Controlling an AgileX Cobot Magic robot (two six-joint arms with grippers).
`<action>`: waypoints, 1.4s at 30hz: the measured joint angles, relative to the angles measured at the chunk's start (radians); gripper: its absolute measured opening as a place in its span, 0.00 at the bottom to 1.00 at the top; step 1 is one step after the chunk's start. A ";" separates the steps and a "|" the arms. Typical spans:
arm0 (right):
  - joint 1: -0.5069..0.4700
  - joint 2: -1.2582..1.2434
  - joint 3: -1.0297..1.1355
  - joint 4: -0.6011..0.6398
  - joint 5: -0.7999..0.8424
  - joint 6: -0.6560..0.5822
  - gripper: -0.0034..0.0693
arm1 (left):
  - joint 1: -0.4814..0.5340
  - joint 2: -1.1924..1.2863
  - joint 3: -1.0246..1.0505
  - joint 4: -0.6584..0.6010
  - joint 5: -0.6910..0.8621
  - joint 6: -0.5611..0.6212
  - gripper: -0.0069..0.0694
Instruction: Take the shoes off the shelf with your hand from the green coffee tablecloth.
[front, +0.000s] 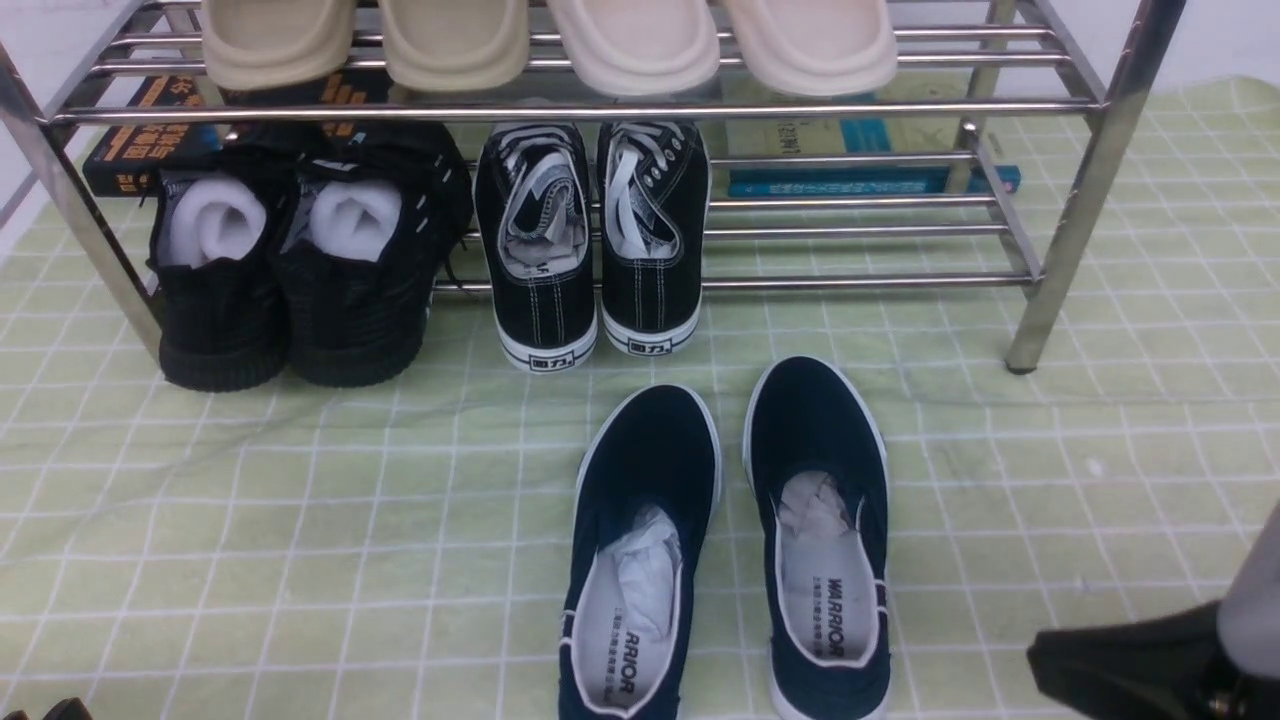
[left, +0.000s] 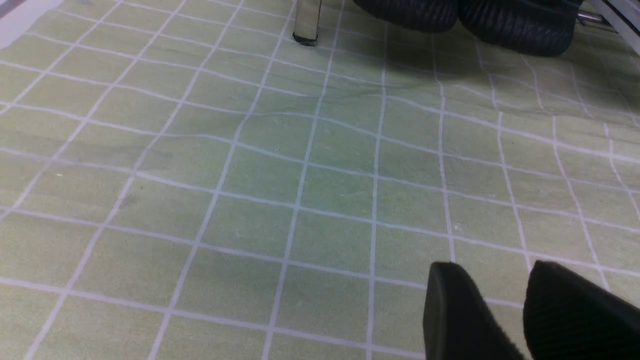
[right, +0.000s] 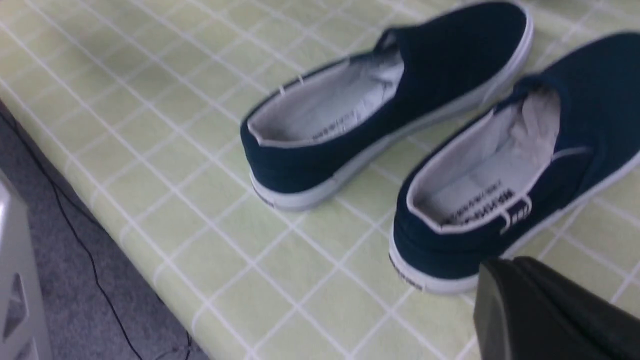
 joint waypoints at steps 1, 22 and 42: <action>0.000 0.000 0.002 0.000 0.003 0.000 0.04 | 0.000 0.000 0.000 0.000 0.000 0.000 0.41; -0.251 -0.259 0.143 -0.078 -0.048 0.000 0.06 | 0.000 0.000 0.000 0.000 0.000 0.000 0.41; -0.875 -0.727 0.484 -0.032 -0.048 -0.082 0.08 | 0.000 -0.001 0.000 0.000 0.000 0.000 0.41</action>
